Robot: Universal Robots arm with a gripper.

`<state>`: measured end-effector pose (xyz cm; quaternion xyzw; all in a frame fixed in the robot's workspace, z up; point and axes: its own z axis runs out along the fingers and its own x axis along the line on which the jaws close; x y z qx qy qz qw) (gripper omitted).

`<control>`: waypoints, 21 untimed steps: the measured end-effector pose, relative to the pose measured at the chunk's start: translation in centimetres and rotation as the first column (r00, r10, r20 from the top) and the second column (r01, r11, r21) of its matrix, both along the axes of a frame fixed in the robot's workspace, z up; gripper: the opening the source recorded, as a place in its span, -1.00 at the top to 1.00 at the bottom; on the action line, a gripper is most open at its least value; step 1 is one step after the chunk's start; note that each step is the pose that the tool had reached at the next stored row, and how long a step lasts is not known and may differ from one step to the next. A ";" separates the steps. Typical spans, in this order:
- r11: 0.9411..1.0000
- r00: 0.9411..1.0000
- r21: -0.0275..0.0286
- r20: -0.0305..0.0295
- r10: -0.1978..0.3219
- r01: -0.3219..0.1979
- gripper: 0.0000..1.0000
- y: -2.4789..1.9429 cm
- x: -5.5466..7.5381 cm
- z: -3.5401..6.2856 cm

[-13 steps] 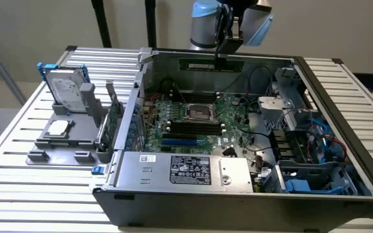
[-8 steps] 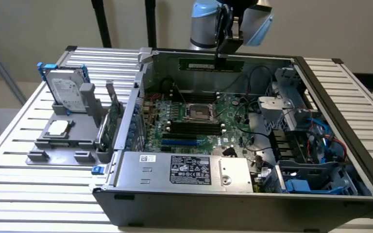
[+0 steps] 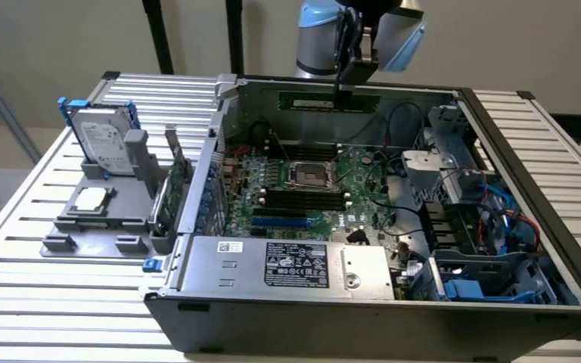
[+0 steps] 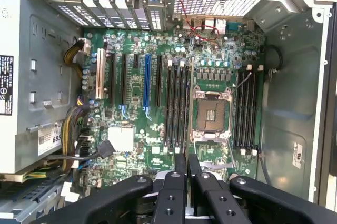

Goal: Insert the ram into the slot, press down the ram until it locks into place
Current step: 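Insert the ram into the slot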

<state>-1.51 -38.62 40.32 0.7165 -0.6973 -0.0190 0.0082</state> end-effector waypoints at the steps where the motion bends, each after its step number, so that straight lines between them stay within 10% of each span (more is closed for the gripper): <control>1: 1.000 1.000 0.000 0.000 0.000 0.000 0.74 0.00 -0.1 -0.18; 21: 1.000 1.000 0.000 0.000 0.000 0.000 0.74 -0.04 -1.2 -3.83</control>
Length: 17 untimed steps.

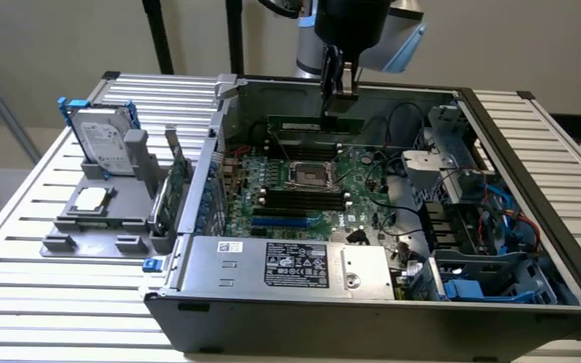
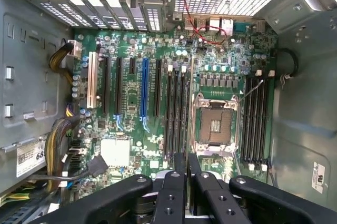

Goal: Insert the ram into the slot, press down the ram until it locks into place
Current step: 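Insert the ram into the slot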

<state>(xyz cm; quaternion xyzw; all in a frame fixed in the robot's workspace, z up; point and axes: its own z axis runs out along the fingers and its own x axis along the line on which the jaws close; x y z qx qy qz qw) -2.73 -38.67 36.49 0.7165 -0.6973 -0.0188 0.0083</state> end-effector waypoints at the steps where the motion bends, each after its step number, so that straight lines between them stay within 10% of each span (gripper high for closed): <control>1: 1.000 1.000 0.000 0.000 0.000 0.000 0.74 -0.02 0.0 -0.18; 17: 1.000 1.000 0.000 0.000 0.000 0.000 0.74 -1.24 0.0 -3.08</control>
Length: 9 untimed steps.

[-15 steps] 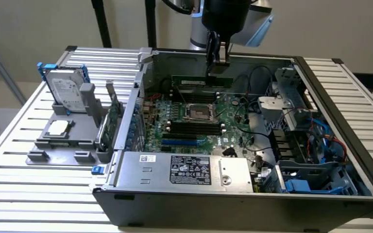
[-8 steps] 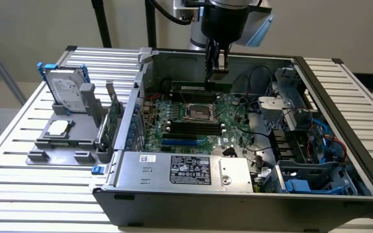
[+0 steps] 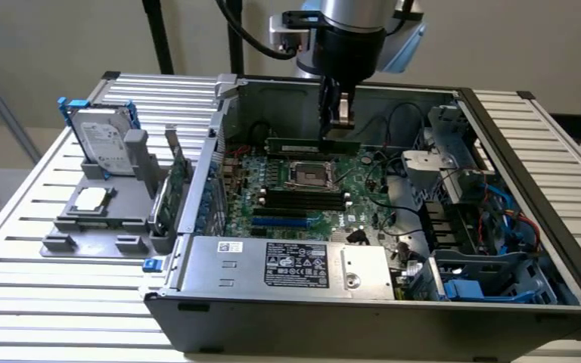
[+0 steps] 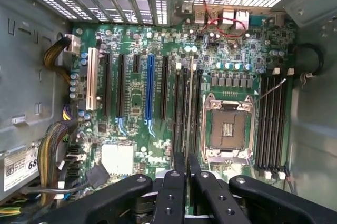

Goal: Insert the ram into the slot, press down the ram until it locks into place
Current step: 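Insert the ram into the slot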

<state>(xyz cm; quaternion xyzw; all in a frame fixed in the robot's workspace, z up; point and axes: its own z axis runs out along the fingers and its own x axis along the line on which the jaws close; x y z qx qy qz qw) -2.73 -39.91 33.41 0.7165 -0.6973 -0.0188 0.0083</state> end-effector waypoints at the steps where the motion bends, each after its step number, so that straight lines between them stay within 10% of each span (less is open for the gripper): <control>1: 1.000 1.000 0.000 0.000 0.000 0.000 0.74 -0.08 0.0 -0.19; 9: 1.000 1.000 0.000 0.000 -0.003 0.003 0.74 -0.46 0.0 -1.63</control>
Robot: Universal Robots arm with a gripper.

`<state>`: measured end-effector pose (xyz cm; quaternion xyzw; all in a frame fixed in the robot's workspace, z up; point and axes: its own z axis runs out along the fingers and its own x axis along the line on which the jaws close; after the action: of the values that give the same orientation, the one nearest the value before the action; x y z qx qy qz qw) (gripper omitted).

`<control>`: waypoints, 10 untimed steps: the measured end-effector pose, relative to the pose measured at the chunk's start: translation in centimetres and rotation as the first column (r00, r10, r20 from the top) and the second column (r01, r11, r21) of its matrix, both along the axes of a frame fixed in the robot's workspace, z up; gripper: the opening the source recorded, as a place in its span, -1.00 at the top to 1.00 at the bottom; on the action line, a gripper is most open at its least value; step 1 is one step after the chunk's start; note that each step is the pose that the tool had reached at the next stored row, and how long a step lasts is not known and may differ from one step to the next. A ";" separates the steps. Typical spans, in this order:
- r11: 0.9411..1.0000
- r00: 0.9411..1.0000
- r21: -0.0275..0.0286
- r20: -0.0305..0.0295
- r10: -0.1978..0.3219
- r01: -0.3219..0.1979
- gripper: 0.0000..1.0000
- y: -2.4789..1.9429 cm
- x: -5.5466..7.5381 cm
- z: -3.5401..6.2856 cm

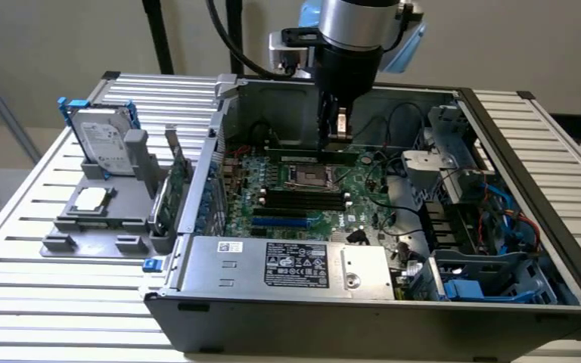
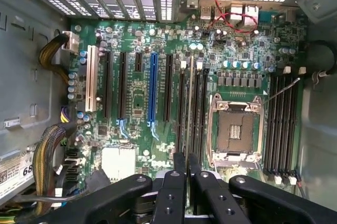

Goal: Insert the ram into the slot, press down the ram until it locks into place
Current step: 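Insert the ram into the slot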

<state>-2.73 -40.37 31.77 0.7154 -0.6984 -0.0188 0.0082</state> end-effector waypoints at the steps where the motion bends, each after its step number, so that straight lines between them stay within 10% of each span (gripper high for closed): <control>1: 1.000 1.000 0.000 0.000 -0.001 0.001 0.74 -0.01 0.0 -0.20; 10: 1.000 1.000 0.000 0.000 -0.017 0.017 0.74 -0.05 0.0 -1.84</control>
<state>-2.73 -40.42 29.94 0.7095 -0.7044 -0.0189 0.0081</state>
